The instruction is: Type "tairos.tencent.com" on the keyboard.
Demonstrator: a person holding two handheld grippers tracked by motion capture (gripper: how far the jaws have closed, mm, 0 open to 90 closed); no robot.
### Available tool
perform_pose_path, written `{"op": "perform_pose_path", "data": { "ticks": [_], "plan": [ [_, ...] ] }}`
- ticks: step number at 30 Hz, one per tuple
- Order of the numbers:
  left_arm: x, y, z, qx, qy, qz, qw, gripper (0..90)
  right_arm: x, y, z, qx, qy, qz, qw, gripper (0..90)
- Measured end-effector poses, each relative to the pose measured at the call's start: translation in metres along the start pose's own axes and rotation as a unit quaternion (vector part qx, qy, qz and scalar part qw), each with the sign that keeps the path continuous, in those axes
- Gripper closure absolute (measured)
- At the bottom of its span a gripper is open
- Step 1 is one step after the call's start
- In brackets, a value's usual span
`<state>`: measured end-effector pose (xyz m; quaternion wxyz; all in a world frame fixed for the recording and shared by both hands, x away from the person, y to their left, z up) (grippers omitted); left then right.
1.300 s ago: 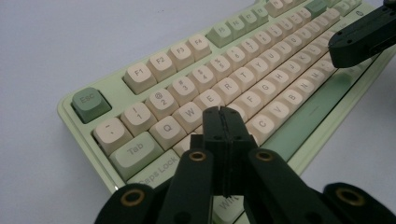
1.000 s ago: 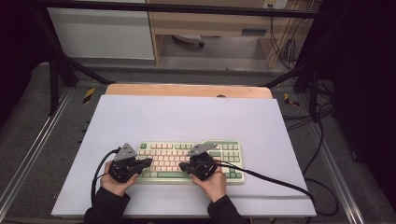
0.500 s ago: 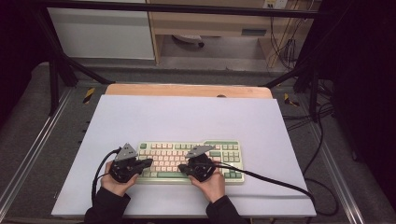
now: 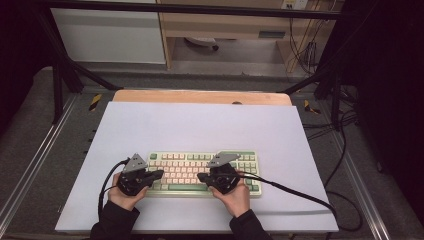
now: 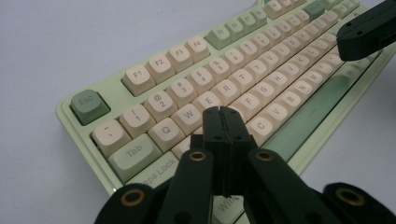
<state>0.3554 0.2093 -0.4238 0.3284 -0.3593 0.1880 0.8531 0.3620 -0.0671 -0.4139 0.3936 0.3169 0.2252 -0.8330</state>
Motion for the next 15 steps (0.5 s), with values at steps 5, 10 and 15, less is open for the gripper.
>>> {"op": "perform_pose_path", "data": {
  "ticks": [5, 10, 15],
  "plan": [
    [-0.001, 0.002, 0.0, 0.0, 0.002, -0.001, 1.0, 90.0, 0.006, 0.007, 0.01, 0.009, 0.0, -0.005, 0.9999, 90.0],
    [-0.004, 0.005, -0.001, 0.0, 0.001, -0.004, 1.0, 90.0, 0.014, 0.013, 0.018, 0.018, -0.002, -0.01, 0.9998, 90.0],
    [-0.009, 0.009, -0.004, 0.0, -0.001, -0.009, 1.0, 90.0, 0.022, 0.019, 0.025, 0.021, -0.003, -0.018, 0.9996, 90.0]
  ]
}}
Point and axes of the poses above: each handheld gripper's, and its own axes: z roughly backward along the jaws, x roughly out of its underside, y roughly to its right, the point moved 1 cm from there along -z, roughly forward along the jaws, and after that the axes turned 5 degrees about -y, right-handed, at the moved point
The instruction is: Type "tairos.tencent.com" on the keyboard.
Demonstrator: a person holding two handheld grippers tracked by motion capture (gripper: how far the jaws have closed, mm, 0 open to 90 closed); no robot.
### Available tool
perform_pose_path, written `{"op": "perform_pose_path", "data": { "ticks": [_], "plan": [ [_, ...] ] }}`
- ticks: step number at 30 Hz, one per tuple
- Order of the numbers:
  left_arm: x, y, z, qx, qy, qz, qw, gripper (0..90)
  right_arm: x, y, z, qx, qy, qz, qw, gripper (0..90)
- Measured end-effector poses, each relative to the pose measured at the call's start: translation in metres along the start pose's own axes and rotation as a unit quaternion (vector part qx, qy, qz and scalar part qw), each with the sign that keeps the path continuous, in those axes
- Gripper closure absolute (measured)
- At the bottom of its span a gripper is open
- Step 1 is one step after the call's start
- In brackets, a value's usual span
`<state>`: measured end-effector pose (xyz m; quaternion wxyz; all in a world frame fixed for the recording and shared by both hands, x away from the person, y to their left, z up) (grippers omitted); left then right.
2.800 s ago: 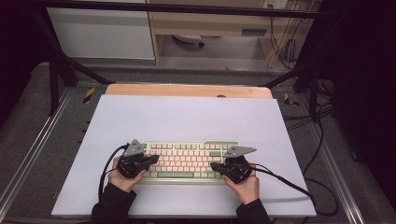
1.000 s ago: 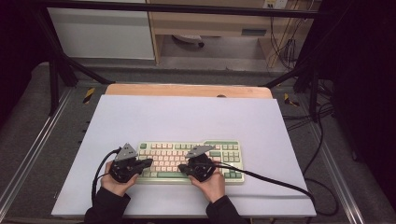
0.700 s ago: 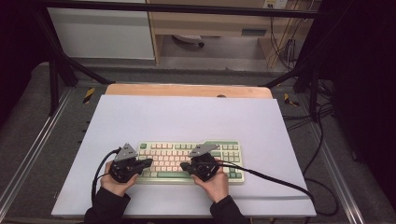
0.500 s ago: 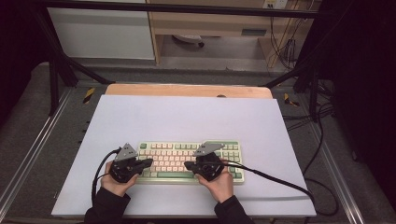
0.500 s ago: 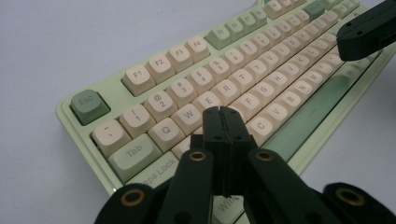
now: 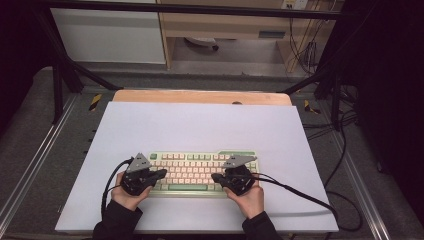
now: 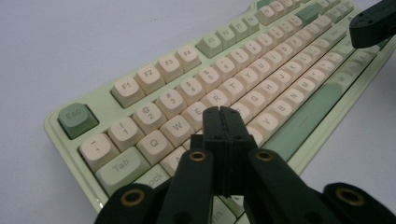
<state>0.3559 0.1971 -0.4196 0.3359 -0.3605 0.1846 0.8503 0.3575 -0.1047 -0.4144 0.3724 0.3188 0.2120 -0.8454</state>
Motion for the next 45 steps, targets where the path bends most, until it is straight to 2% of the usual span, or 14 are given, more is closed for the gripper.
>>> {"op": "perform_pose_path", "data": {
  "ticks": [11, 22, 30, 39, 45],
  "plan": [
    [-0.014, 0.006, -0.008, 0.0, -0.003, -0.006, 1.0, 90.0, 0.015, 0.01, 0.009, 0.004, -0.001, -0.013, 0.9999, 90.0],
    [-0.027, 0.011, -0.026, 0.0, -0.012, -0.01, 0.9999, 90.0, 0.02, 0.012, 0.013, 0.006, 0.0, -0.016, 0.9999, 90.0],
    [-0.03, 0.01, -0.04, -0.003, -0.02, -0.005, 0.9998, 90.0, 0.022, 0.013, 0.013, 0.005, -0.001, -0.015, 0.9999, 90.0],
    [-0.034, 0.017, -0.055, 0.001, -0.028, -0.012, 0.9995, 90.0, 0.021, 0.013, 0.014, 0.004, 0.001, -0.016, 0.9999, 90.0],
    [-0.033, 0.017, -0.057, -0.004, -0.031, -0.015, 0.9994, 90.0, 0.022, 0.013, 0.014, 0.004, 0.003, -0.016, 0.9999, 90.0]
  ]
}}
Point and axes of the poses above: each handheld gripper's, and its own axes: z roughly backward along the jaws, x roughly out of its underside, y roughly to its right, the point moved 1 cm from there along -z, roughly forward along the jaws, and after that the axes turned 5 degrees about -y, right-handed, at the moved point
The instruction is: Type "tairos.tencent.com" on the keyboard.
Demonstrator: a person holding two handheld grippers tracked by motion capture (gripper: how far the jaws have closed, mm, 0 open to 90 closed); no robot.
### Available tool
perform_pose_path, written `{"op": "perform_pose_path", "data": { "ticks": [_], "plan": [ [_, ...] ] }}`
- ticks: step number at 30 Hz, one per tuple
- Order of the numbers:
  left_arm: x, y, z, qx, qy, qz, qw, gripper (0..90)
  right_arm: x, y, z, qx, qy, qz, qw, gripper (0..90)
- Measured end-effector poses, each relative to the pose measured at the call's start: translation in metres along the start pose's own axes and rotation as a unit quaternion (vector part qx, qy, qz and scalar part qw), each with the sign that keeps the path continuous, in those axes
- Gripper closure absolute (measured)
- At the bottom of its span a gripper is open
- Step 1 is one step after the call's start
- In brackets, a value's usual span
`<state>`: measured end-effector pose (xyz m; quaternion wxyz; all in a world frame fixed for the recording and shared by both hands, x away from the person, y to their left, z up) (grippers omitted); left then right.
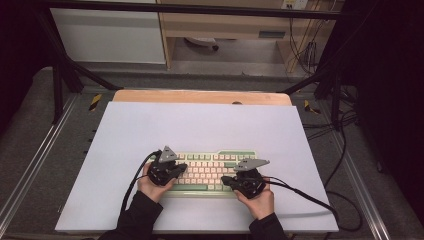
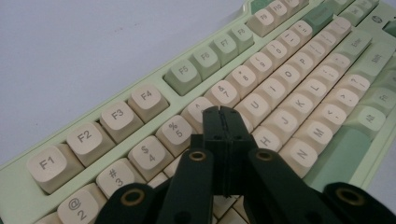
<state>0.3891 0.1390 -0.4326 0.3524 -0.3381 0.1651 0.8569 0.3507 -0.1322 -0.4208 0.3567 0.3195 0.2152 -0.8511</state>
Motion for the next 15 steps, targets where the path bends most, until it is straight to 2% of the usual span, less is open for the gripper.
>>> {"op": "perform_pose_path", "data": {
  "ticks": [9, 15],
  "plan": [
    [0.0026, -0.0004, -0.0026, -0.002, -0.001, 0.0, 1.0, 90.0, 0.0005, 0.0003, -0.0003, 0.001, -0.001, 0.0, 1.0, 90.0],
    [0.002, 0.0016, 0.0037, 0.0, 0.004, -0.004, 1.0, 90.0, 0.0001, 0.0003, 0.0012, 0.001, 0.002, 0.0, 1.0, 90.0]
  ]
}}
Point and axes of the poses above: each handheld gripper's, and its own axes: z roughly backward along the jaws, x roughly out of its underside, y roughly to its right, the point moved 1 cm from there along -z, roughly forward along the jaws, and after that the axes turned 5 degrees about -y, right-handed, at the moved point
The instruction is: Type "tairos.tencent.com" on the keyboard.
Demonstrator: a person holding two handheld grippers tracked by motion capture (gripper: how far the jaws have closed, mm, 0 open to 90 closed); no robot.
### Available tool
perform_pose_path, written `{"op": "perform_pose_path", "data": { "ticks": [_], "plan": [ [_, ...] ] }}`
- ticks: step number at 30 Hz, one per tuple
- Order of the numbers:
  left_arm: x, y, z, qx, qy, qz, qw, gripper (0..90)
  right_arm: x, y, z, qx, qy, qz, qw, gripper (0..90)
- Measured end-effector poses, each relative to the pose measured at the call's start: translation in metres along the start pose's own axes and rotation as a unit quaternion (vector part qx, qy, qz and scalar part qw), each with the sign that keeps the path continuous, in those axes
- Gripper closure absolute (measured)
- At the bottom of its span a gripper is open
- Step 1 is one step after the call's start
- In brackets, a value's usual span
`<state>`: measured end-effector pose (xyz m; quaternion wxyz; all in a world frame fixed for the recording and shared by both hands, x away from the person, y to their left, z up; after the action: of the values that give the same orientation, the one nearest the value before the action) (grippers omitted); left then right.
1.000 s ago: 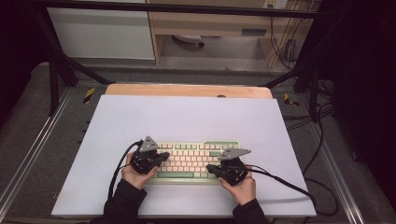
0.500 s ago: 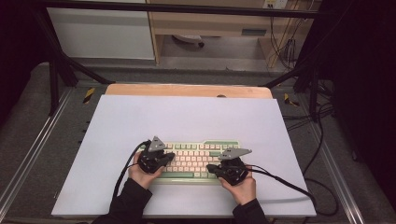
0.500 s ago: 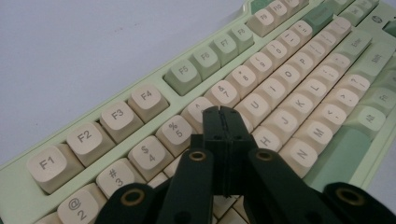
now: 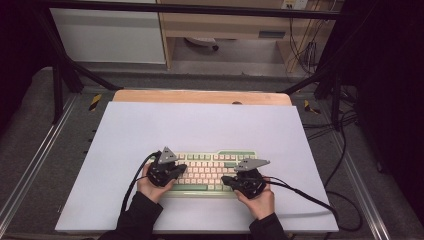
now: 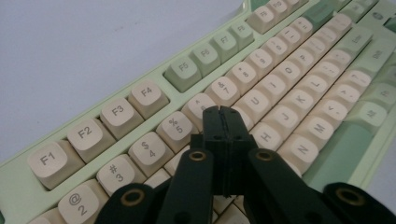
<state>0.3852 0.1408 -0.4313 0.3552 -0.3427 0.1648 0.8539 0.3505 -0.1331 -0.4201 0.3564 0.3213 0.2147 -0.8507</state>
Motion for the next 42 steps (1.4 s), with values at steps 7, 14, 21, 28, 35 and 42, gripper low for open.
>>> {"op": "perform_pose_path", "data": {
  "ticks": [7, 14, 21, 28, 35, 42],
  "plan": [
    [0.003, -0.001, 0.01, 0.002, 0.004, -0.001, 1.0, 90.0, -0.001, 0.0, 0.002, 0.0, 0.003, -0.001, 1.0, 90.0],
    [0.01, -0.004, 0.025, 0.002, 0.01, -0.003, 0.9999, 90.0, -0.002, 0.001, 0.003, 0.002, 0.004, -0.001, 1.0, 90.0],
    [0.021, -0.009, 0.037, -0.003, 0.012, 0.004, 0.9999, 90.0, -0.004, 0.001, 0.004, 0.001, 0.006, -0.004, 1.0, 90.0],
    [0.031, -0.013, 0.047, -0.008, 0.01, 0.007, 0.9999, 90.0, -0.009, 0.0, 0.001, -0.001, 0.006, 0.001, 1.0, 90.0],
    [0.04, -0.017, 0.054, -0.007, 0.013, 0.014, 0.9998, 90.0, -0.02, -0.005, -0.008, -0.006, 0.003, 0.008, 1.0, 90.0],
    [0.047, -0.02, 0.055, -0.002, 0.016, 0.02, 0.9997, 90.0, -0.018, -0.006, -0.021, -0.012, -0.003, 0.005, 0.9999, 90.0]
  ]
}}
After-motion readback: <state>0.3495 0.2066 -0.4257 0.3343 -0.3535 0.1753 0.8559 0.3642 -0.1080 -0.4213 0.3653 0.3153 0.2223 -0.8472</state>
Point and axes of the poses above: each handheld gripper's, and its own axes: z roughly backward along the jaws, x roughly out of its underside, y roughly to its right, the point moved 1 cm from there along -z, roughly forward along the jaws, and after that the axes turned 5 degrees about -y, right-handed, at the moved point
